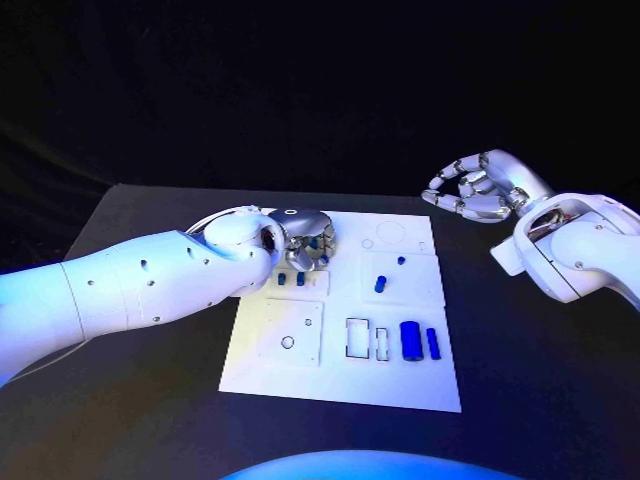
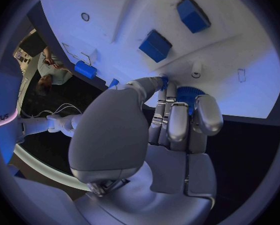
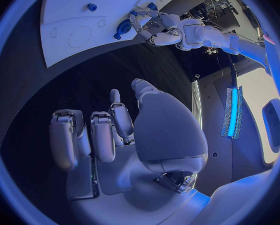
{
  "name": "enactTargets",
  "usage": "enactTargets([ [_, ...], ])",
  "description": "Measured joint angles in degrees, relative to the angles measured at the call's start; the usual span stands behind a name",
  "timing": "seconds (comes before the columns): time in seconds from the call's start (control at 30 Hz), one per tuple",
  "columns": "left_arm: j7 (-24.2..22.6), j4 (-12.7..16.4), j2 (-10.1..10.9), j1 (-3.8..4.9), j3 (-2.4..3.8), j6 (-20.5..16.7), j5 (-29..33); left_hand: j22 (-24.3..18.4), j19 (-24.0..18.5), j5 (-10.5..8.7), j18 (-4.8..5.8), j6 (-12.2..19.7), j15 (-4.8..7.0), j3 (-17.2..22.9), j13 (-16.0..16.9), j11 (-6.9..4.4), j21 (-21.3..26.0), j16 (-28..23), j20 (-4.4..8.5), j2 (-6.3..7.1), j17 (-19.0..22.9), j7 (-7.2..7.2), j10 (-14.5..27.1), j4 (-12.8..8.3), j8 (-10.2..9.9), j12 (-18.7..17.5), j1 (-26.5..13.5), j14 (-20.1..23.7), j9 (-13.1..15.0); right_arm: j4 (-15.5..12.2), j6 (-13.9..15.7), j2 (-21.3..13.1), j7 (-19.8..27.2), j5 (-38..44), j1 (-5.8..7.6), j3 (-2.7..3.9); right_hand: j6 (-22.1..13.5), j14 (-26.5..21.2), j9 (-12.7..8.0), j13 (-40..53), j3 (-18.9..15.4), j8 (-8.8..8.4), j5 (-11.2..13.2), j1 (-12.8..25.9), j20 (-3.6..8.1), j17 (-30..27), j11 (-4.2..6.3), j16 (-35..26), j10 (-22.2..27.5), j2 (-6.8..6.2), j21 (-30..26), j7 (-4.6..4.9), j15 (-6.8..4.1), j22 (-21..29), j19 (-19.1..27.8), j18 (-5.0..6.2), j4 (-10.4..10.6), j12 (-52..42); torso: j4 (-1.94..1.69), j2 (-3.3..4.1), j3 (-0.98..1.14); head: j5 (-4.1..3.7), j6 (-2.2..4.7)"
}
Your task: Assemble the parts on the task board
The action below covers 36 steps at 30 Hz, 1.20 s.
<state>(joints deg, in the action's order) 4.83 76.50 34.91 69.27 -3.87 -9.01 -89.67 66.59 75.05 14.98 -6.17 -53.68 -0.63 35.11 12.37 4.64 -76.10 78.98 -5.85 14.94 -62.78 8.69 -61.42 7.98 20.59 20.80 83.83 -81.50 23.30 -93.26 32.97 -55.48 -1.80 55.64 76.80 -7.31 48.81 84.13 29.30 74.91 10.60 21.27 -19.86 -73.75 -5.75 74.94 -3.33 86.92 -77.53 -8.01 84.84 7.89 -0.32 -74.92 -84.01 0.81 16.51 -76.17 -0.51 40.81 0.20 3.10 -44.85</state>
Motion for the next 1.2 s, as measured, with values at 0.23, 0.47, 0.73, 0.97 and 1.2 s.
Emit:
enactTargets([
  [0.23, -0.63, 3.05, 2.21, -0.01, 1.08, -1.35, 1.46, 0.09, 0.00, 0.00, 0.00, -0.33, 0.00, 0.15, -0.21, 0.11, 0.00, 0.00, 0.00, 0.14, 0.39, 0.07, -0.48, -0.15, -0.51, -0.71, -0.14, 0.00, -0.17, 0.12, 0.07, -0.02, 0.00, 0.00, 0.00, 0.00, 0.00, 0.00, 0.00, 0.00, 0.00, 0.00, 0.00, 0.00, 0.00, -0.01, 0.00, 0.00, 0.00, 0.00, 0.00, 0.00, 0.00, 0.00, 0.00, 0.00, 0.00, 0.00, -0.01, -0.03, 0.00, 0.04, 0.16],
  [0.47, -0.97, 5.73, 5.00, 0.01, 2.18, -1.64, 3.28, 0.23, 0.20, 0.00, -0.01, -0.40, 0.00, 0.15, -0.26, -0.02, -0.23, 0.00, 0.21, 0.24, 0.51, 0.00, -0.75, -0.15, -0.51, -1.04, -0.24, 0.00, -0.24, 0.20, 0.13, -0.12, 0.00, 0.00, 0.00, 0.00, 0.00, 0.00, -0.01, 0.00, 0.00, 0.00, 0.00, 0.00, 0.00, -0.01, 0.00, 0.00, 0.00, 0.00, 0.00, 0.00, 0.00, 0.01, 0.00, 0.01, 0.00, 0.00, -0.08, -0.07, 0.00, 0.04, 0.23],
  [0.73, -0.90, 6.53, 7.87, 0.02, 2.46, -1.14, 4.97, 0.34, 0.41, 0.00, -0.01, -0.40, 0.00, 0.15, -0.26, 0.18, -0.22, 0.00, 0.00, 0.46, 0.97, 0.00, -0.95, -0.15, -0.51, -1.05, -0.46, 0.00, -0.24, 0.17, 0.16, -0.35, 0.00, 0.00, 0.00, 0.01, 0.00, 0.00, -0.01, -0.01, 0.00, 0.00, 0.00, 0.00, 0.00, -0.02, 0.00, 0.00, 0.00, 0.00, 0.00, 0.00, 0.00, 0.01, 0.00, 0.01, 0.00, 0.00, -0.07, -0.01, 0.00, 0.07, 0.30],
  [0.97, -0.75, 5.81, 9.15, 0.00, 2.48, -0.17, 5.81, 0.33, 0.41, 0.00, -0.01, -0.40, 0.00, 0.15, -0.32, 0.18, -0.22, 0.00, 0.00, 0.46, 1.13, 0.00, -0.95, -0.15, -0.51, -1.05, -0.46, 0.00, -0.30, 0.13, 0.18, -0.36, 0.00, 0.00, 0.00, 0.01, 0.00, 0.00, -0.02, -0.01, 0.00, 0.00, 0.00, 0.00, 0.00, -0.02, 0.00, 0.00, 0.00, 0.00, 0.00, 0.00, 0.00, 0.01, 0.00, 0.00, 0.00, 0.00, -0.09, 0.01, -0.01, 0.29, 0.24],
  [1.2, -0.53, 5.18, 9.45, -0.03, 2.46, 0.67, 6.24, 0.33, 0.41, 0.00, -0.01, -0.40, 0.00, 0.15, -0.31, 0.18, -0.22, 0.00, 0.00, 0.46, 1.22, -0.01, -0.95, -0.15, -0.51, -1.32, -0.46, 0.00, -0.31, 0.13, 0.19, -0.31, 0.00, 0.00, 0.00, 0.00, 0.00, 0.00, -0.02, -0.01, 0.00, 0.00, 0.00, 0.00, 0.00, -0.02, 0.00, 0.00, 0.00, 0.00, 0.00, 0.00, 0.00, 0.02, 0.00, 0.01, 0.00, 0.00, -0.01, 0.03, -0.03, 0.54, 0.23],
])
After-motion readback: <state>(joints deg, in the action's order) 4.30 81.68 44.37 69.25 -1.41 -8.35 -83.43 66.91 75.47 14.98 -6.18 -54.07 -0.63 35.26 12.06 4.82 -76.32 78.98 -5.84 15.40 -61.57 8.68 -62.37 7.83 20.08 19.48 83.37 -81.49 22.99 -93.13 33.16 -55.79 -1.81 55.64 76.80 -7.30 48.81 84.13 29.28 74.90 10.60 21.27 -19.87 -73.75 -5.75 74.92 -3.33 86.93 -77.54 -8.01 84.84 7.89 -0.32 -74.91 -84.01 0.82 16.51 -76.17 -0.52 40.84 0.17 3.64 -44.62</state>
